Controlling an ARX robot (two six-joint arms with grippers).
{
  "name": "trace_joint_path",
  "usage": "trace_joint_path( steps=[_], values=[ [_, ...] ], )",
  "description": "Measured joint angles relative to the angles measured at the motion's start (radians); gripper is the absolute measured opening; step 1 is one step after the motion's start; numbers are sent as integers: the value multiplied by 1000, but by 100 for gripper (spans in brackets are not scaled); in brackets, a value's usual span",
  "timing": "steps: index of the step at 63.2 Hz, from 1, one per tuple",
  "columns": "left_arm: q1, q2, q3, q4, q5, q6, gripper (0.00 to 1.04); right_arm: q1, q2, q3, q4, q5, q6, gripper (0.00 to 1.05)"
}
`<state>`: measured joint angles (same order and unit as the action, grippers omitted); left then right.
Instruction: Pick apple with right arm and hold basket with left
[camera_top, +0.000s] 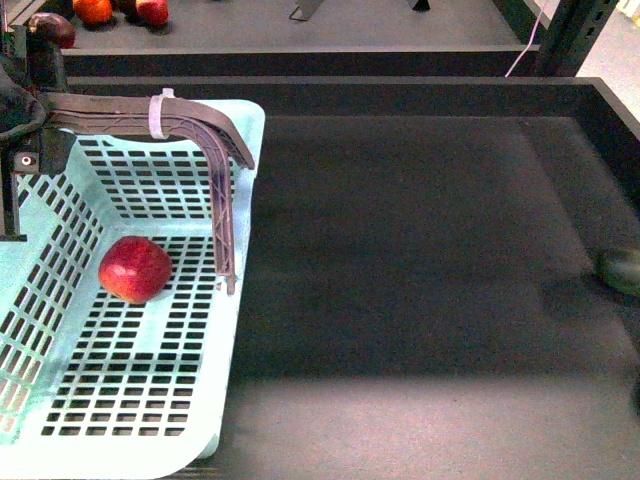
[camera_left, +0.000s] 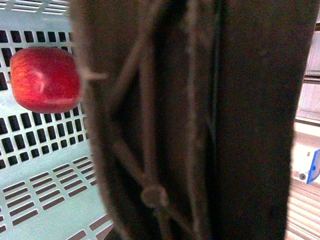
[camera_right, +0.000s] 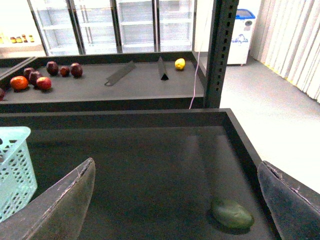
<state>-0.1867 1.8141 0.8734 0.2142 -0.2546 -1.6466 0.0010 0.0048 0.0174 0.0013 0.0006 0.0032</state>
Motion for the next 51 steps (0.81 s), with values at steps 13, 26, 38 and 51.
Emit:
trace_joint_path(
  steps=[13,26,38,51],
  values=[
    [-7,-8,-12,-1,-8,-1,25,0,0,0,0,0,0,96],
    [-19,-39,-29,-32,-14,0,57,0,0,0,0,0,0,96],
    [-43,-125,-41,-111,-21,-1,86,0,0,0,0,0,0,96],
    [-68,-268,-84,-214,-51,-1,98,0,0,0,0,0,0,96]
  ],
)
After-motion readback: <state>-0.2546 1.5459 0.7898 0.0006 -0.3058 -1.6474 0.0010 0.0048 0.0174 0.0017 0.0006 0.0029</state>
